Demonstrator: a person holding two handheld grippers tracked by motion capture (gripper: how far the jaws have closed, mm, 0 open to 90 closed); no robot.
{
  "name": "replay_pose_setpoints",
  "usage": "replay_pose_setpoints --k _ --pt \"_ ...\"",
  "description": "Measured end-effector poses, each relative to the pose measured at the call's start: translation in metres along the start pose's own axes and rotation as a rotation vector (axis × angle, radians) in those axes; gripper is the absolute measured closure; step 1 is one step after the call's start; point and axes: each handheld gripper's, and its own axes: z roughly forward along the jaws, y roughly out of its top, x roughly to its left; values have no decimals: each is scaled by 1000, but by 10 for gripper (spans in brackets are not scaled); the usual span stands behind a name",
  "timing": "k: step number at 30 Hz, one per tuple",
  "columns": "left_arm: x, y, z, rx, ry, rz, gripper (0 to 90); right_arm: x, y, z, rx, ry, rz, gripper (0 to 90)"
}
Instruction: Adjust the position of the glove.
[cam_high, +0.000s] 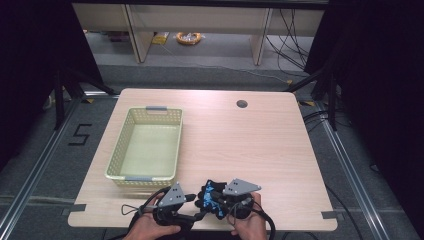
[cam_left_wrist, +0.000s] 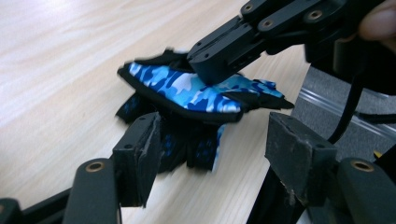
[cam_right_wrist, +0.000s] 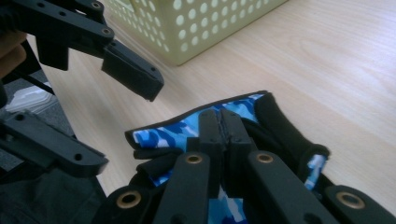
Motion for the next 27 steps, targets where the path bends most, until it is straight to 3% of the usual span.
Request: replay_pose_setpoints --k 1,3,4,5,7,8,10,11,12,14,15,16,17,18,19,21,22,24,25,26,27 --pt "0 -2 1 -1 7 -30 352 3 -1 2 7 -12 7 892" --pt "1 -5 1 7 5 -39 361 4 -2 7 19 1 5 892" --pt "4 -6 1 20 7 -5 369 4 -2 9 24 1 6 892" --pt "5 -7 1 42 17 -4 372 4 -4 11 24 4 11 891" --pt "5 -9 4 39 5 -14 374 4 -4 13 33 8 36 890" --pt "6 -10 5 66 15 -15 374 4 -5 14 27 12 37 890" --pt "5 -12 7 64 3 -29 373 3 -6 16 22 20 48 886" --pt "6 -13 7 56 6 -23 367 6 -7 15 31 12 87 884" --pt "7 -14 6 75 11 -15 367 4 -7 15 26 12 62 882" --pt "9 -15 6 72 16 -35 363 3 -7 16 29 38 67 877" --pt "10 -15 6 69 17 -22 360 3 -7 17 25 32 61 871" --pt "10 -17 6 69 15 -53 358 3 -7 17 23 19 65 859" --pt "12 -17 4 81 20 -31 356 3 -8 17 24 20 63 842" --pt "11 -18 5 80 20 -50 352 3 -7 17 40 18 73 837" --pt "14 -19 4 98 28 -27 346 2 -8 17 35 12 59 826" --pt "14 -20 4 97 27 -31 344 0 -9 20 33 27 46 802" --pt "14 -20 4 92 29 -40 344 1 -9 19 33 27 78 792" --pt "13 -21 5 83 26 -49 342 -1 -8 16 21 27 75 776" --pt "14 -21 4 105 32 -27 342 -5 -6 12 -1 35 76 767" --pt "10 -21 6 87 20 -71 341 -7 -4 8 -6 19 72 762" --pt "11 -21 6 91 21 -49 341 -14 -1 2 -24 24 77 760"
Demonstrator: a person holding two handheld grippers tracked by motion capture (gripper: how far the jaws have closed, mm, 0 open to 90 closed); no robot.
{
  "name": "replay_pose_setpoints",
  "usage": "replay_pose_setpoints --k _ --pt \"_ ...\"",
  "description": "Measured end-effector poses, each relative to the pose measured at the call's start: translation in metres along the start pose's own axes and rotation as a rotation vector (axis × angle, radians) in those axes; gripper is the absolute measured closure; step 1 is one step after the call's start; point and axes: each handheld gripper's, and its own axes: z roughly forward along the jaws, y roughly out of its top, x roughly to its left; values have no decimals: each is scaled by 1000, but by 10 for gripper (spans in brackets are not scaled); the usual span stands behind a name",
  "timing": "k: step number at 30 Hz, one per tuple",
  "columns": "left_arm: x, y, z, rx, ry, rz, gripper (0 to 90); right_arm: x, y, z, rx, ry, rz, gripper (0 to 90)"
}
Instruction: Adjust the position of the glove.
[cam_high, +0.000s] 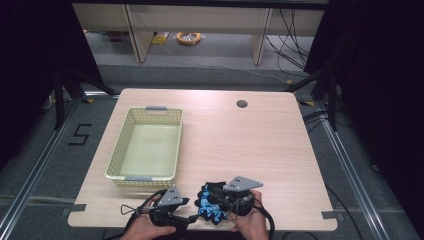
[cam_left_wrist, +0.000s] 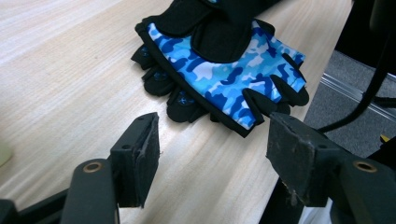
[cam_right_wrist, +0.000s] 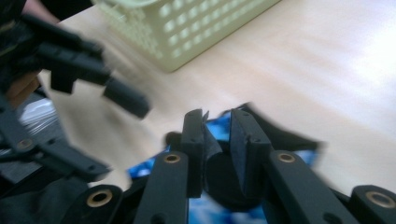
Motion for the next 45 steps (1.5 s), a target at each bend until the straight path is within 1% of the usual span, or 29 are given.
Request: replay_pose_setpoints --k 1,2,3,4,7,12,13,14,16,17,18,19,20,23,24,26,27,28,30,33,34,35,38,39,40,41,42,43,45 --pt "1 0 0 16 3 20 341 -4 1 -5 -2 -31 -4 757" --pt "-1 -1 2 10 1 -8 342 -10 2 -7 -10 -39 -20 753" --pt "-1 0 3 13 -3 12 341 -15 3 -10 -9 -67 -20 750" --pt "-3 0 5 11 0 -2 340 -20 3 -11 -10 -64 -21 741" --pt "-7 0 8 19 3 18 342 -31 5 -10 23 -77 -29 716" --pt "-11 1 13 30 -3 16 383 -40 8 4 54 -56 -67 671" --pt "-11 1 14 36 1 31 392 -42 9 8 60 -58 -75 645" --pt "-13 0 16 30 3 24 412 -44 10 10 84 -36 -73 641" --pt "-14 1 16 41 9 42 439 -46 12 16 94 -25 -68 619" --pt "-13 2 16 48 15 80 459 -47 13 19 109 -6 -81 615" --pt "-15 1 17 36 18 44 469 -47 13 22 107 -1 -100 609" --pt "-14 2 16 50 16 63 483 -47 14 24 118 16 -109 607" --pt "-11 2 15 58 19 94 498 -46 15 26 125 27 -114 611" --pt "-11 1 16 68 20 84 552 -45 14 29 181 42 -119 662" --pt "-11 2 16 67 27 103 577 -46 13 30 187 54 -105 685" --pt "-12 1 15 68 34 97 622 -48 11 31 175 66 -82 751" --pt "-12 1 15 68 34 97 655 -48 11 31 175 66 -82 751" --pt "-13 0 15 67 24 87 684 -51 11 27 185 82 -61 834" --pt "-14 0 16 63 32 93 742 -55 10 25 168 91 -38 900" --pt "-12 2 14 57 43 103 846 -56 9 24 171 126 -20 900" --pt "-11 3 13 58 53 128 863 -54 10 24 171 128 -21 900" --pt "-12 3 12 49 51 107 876 -53 10 24 175 131 -17 900" --pt "-11 3 10 50 61 111 884 -51 13 22 153 107 -33 900" --pt "-10 3 10 62 64 121 885 -51 15 20 150 92 -40 887" --pt "-10 3 11 61 63 121 885 -52 17 18 147 68 -44 775" --pt "-11 3 12 44 52 115 884 -52 18 17 166 48 -38 717" --pt "-11 2 11 58 48 108 885 -54 18 16 182 40 -41 696" --pt "-12 2 12 56 49 106 885 -54 16 17 167 17 -52 663" --pt "-11 3 11 52 53 107 887 -54 14 18 212 24 -68 628"
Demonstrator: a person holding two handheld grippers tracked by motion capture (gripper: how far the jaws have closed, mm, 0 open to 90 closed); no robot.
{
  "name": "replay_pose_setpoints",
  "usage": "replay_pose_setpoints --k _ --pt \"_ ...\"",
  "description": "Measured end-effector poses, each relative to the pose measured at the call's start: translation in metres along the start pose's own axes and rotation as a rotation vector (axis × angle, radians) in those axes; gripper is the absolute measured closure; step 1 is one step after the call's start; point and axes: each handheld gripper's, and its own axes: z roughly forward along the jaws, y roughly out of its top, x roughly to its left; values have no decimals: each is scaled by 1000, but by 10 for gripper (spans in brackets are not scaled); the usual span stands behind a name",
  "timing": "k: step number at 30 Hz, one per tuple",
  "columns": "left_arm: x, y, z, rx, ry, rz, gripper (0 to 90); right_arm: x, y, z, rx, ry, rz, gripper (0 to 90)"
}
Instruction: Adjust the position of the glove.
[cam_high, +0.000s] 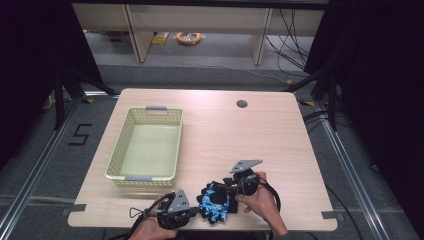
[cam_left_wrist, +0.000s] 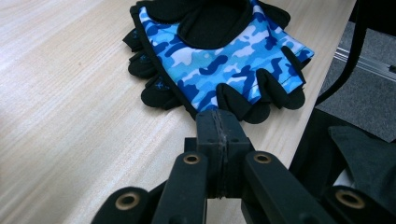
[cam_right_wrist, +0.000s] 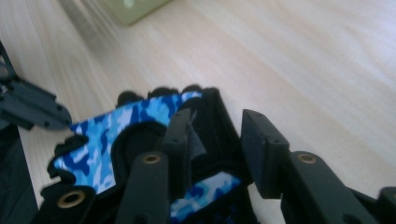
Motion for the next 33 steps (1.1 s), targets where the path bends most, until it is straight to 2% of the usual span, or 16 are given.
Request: replay_pose_setpoints --k 1,2,4,5,7,8,10,11,13,15,17,18,19,23,27,33 --pt "3 1 -1 6 9 31 888 1 0 1 18 4 -2 608" --pt "2 1 -1 7 15 7 888 0 0 2 30 10 -14 586" --pt "5 1 -1 6 17 30 889 1 0 7 54 22 -13 564" --pt "3 0 0 0 11 -5 889 0 1 9 68 21 -32 565" --pt "4 0 1 8 14 -1 889 0 1 11 85 31 -21 570" --pt "5 0 1 14 24 32 889 0 2 12 83 38 -12 583" --pt "5 -1 1 20 25 27 890 -1 3 12 115 43 -26 617" --pt "3 -1 2 7 21 -3 891 0 4 12 133 42 -19 650" --pt "5 0 1 4 34 -4 892 -2 5 12 127 47 -55 702" --pt "10 1 -2 -4 51 13 894 0 5 11 144 26 -42 748" --pt "9 3 -5 -29 48 -18 895 -2 5 11 126 15 -74 835" --pt "11 4 -7 -21 53 -8 895 0 5 10 119 19 -43 857" --pt "12 6 -10 -25 54 15 895 1 6 8 115 15 -46 857" --pt "11 10 -13 -53 44 -2 895 7 10 -3 80 15 -37 859" --pt "17 10 -16 -63 49 -10 893 8 10 -12 47 57 -28 859" --pt "24 8 -17 -63 57 -30 678 4 3 -24 -17 120 55 859"
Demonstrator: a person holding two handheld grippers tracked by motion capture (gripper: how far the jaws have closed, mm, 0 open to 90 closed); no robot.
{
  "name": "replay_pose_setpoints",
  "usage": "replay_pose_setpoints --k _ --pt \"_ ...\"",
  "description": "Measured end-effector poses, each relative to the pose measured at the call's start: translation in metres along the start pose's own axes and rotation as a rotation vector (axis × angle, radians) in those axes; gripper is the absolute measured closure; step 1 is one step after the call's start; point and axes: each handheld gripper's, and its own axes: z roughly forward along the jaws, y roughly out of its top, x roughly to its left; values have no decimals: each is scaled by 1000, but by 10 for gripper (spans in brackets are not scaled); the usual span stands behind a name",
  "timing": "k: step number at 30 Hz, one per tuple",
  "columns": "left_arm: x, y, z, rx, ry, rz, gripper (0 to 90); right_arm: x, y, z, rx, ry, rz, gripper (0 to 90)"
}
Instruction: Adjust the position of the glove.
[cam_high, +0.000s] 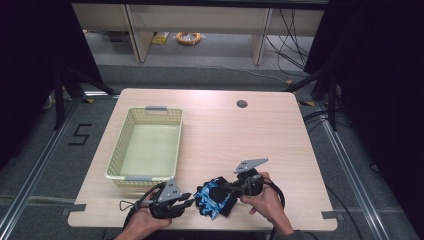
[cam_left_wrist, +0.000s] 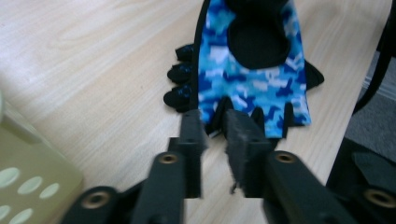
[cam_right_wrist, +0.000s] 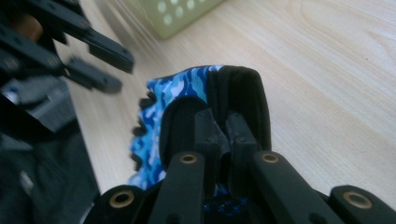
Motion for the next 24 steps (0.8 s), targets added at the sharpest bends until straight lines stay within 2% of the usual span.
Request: replay_pose_setpoints --k 1,2,3,4,5,6,7,8,9,10,11,12,13,14,15,16,17,18,19,21,22,23,24 --pt "0 0 0 6 1 -15 610 0 0 -2 -14 26 27 860" --pt "2 1 0 10 9 6 575 0 -1 -5 -26 21 35 859" --pt "3 1 0 -1 15 11 568 -1 -2 -6 -41 30 34 860" --pt "3 2 0 -8 10 -7 552 0 -2 -7 -46 32 42 860" --pt "4 3 0 2 7 -12 532 1 -2 -10 -49 10 43 859" --pt "4 3 1 -14 22 -28 519 2 -3 -11 -61 34 71 859" --pt "5 3 1 -8 16 -31 513 1 -3 -13 -78 15 58 859" --pt "4 2 2 -4 23 -56 498 0 -3 -14 -102 32 71 859" --pt "3 2 4 -16 11 -69 486 0 -3 -15 -123 33 92 859" --pt "5 2 1 28 -1 -43 486 2 -4 -18 -131 24 141 859" --pt "3 2 3 8 5 -35 485 1 -5 -18 -168 26 148 859" --pt "0 1 5 2 6 -53 482 1 -7 -19 -179 14 170 859" --pt "0 1 5 2 6 -53 479 1 -7 -19 -179 14 170 859" --pt "-2 1 7 16 -4 -37 471 -1 -11 -20 -227 -8 194 859" --pt "-2 1 7 16 -4 -37 464 1 -13 -21 -243 -13 220 859" --pt "-6 1 11 22 -8 -47 455 1 -15 -20 -267 -28 225 859" --pt "-6 1 11 22 -8 -47 446 1 -15 -20 -267 -28 225 859" --pt "-7 2 13 24 -16 -50 446 4 -17 -19 -269 -32 265 859" --pt "-8 3 17 26 -9 -54 440 4 -21 -17 -297 -52 257 859" --pt "-7 5 18 26 -10 -41 430 7 -24 -15 -320 -59 299 859" --pt "-7 5 19 36 3 -41 430 6 -26 -15 -325 -67 297 859" --pt "-7 5 19 36 3 -41 430 7 -27 -15 -337 -60 320 858" --pt "-7 6 20 22 -5 -56 432 8 -29 -13 -346 -67 332 858"
